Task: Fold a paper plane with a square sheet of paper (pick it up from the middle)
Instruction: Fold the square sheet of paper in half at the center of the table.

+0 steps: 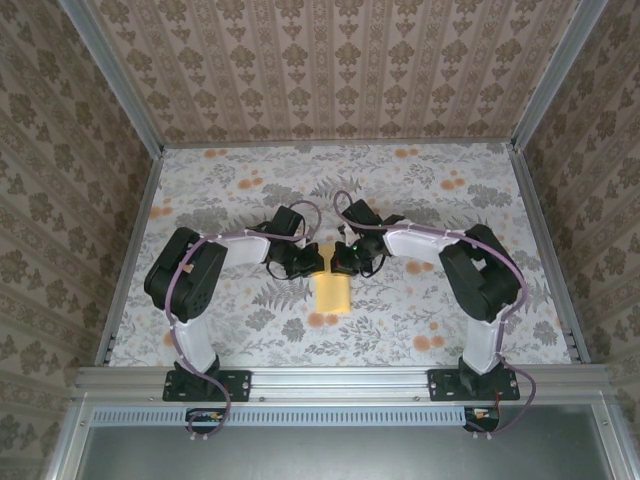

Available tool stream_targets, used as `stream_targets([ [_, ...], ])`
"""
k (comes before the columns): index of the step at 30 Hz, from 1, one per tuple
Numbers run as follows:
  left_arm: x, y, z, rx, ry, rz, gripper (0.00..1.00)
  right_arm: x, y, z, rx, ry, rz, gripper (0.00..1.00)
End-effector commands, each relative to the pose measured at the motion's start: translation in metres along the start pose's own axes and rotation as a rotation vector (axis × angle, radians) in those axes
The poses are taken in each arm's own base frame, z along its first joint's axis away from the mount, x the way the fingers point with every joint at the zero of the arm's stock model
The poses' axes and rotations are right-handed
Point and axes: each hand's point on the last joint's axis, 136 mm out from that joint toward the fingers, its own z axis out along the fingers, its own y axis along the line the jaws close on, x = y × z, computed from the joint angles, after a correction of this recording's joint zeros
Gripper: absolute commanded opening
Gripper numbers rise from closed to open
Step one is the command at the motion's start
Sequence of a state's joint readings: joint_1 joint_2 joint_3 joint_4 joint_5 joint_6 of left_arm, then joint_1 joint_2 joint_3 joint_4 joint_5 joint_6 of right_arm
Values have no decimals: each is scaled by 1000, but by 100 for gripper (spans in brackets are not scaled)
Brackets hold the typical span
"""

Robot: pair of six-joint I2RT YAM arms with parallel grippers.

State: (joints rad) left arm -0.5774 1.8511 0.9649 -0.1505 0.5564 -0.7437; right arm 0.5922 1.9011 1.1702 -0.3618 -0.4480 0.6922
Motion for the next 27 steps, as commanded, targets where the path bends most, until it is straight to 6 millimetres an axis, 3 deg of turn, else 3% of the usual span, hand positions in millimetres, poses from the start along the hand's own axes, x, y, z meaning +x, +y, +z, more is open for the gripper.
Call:
stream_targets([
  [1, 29, 59, 15, -207, 86, -71, 0, -7, 0, 9, -4, 3, 41, 1],
  [8, 38, 80, 15, -282, 117, -83, 0, 5, -28, 17, 16, 38, 54, 0],
  [13, 52, 104, 14, -316, 141, -116, 0, 18, -53, 6, 3, 48, 35, 0],
  [18, 58, 113, 15, -316, 150, -127, 0, 20, -69, -16, -15, 18, 32, 0],
  [21, 56, 108, 15, -301, 147, -115, 0, 9, -55, -35, -36, -36, 23, 0],
  [24, 54, 102, 14, -298, 142, -87, 0, -9, -19, -55, -129, -128, 21, 0],
  [27, 52, 99, 16, -298, 144, -80, 0, -17, 0, -54, -149, -153, 10, 0],
])
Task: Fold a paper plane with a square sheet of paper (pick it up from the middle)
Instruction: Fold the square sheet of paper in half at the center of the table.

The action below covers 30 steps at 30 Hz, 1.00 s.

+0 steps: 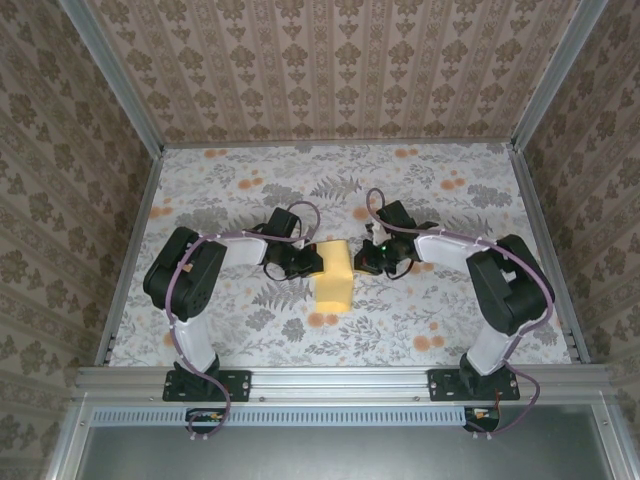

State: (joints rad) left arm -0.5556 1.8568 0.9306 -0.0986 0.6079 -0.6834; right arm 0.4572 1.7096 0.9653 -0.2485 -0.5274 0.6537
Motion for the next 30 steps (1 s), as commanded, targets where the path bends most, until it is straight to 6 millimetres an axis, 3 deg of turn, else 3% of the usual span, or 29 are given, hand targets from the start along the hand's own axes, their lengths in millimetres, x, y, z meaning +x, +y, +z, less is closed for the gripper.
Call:
stream_targets([
  [1, 55, 92, 12, -341, 141, -133, 0, -14, 30, 3, -48, -46, -17, 0],
  [8, 57, 93, 12, -352, 149, -129, 0, -13, 29, 43, -57, 26, -17, 0],
  [13, 61, 97, 12, -367, 160, -133, 0, -9, 6, 57, -6, 46, -9, 0],
  [17, 65, 102, 11, -385, 167, -143, 0, -7, -26, 54, 48, 38, 29, 0],
  [22, 69, 106, 12, -384, 170, -159, 0, -19, -59, 29, 80, -23, 71, 0],
  [25, 69, 100, 15, -341, 163, -166, 0, -28, -46, 13, 39, -57, 38, 0],
  [30, 69, 100, 15, -343, 162, -167, 0, -32, 2, 2, -89, -81, -48, 0],
])
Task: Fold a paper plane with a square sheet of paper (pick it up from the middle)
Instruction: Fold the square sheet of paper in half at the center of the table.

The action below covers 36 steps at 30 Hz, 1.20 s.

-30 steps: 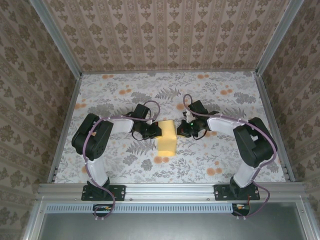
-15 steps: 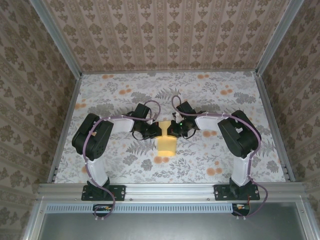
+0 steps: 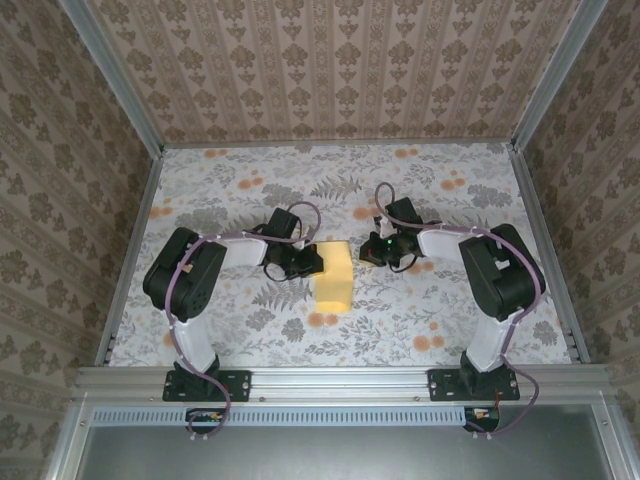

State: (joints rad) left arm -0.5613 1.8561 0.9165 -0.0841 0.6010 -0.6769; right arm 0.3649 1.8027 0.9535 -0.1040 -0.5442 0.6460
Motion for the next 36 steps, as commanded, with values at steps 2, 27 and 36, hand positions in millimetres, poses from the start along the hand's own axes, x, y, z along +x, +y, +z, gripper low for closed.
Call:
stream_targets([
  [2, 67, 97, 13, -337, 166, -178, 0, 10, 45, 2, -86, 19, -118, 0],
  [27, 72, 101, 12, -345, 172, -195, 0, -28, 15, 12, -26, 2, -45, 0],
  [36, 71, 100, 13, -350, 176, -191, 0, -11, 37, 35, -74, 53, -37, 0],
])
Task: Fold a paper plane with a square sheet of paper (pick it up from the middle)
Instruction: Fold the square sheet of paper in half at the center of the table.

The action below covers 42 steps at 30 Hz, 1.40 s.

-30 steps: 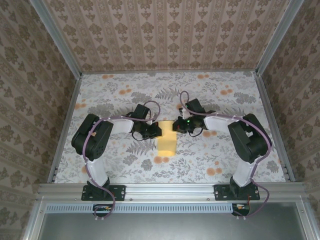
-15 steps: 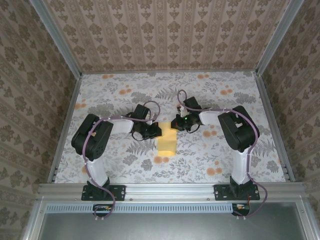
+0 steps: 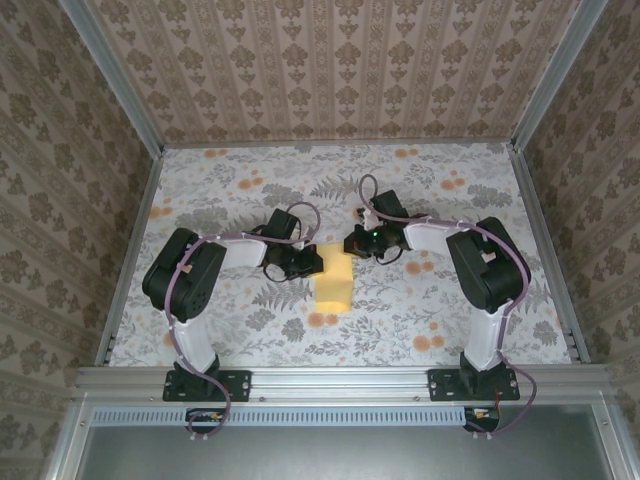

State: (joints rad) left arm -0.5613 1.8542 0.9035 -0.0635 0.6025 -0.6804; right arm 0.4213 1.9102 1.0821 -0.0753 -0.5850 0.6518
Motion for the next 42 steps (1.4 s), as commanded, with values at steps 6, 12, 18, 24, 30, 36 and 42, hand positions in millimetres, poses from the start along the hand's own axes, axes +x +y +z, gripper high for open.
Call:
stream_targets([
  [6, 72, 100, 10, -362, 182, -192, 0, -14, -7, 17, 50, 11, 31, 0],
  [12, 74, 102, 10, -365, 181, -195, 0, -25, -60, 16, 179, -29, 132, 0],
  [18, 76, 104, 11, -365, 185, -197, 0, -50, -58, -20, 184, -136, 123, 0],
  [24, 73, 102, 11, -364, 177, -193, 0, -35, -19, -53, 124, -165, 23, 0],
  [30, 72, 104, 11, -372, 173, -190, 0, 29, 5, -38, 65, -2, -24, 0],
  [36, 73, 106, 12, -378, 177, -188, 0, 67, 14, -17, 35, 97, -59, 0],
  [42, 73, 107, 13, -380, 176, -194, 0, 88, 9, 0, 23, 181, -31, 0],
])
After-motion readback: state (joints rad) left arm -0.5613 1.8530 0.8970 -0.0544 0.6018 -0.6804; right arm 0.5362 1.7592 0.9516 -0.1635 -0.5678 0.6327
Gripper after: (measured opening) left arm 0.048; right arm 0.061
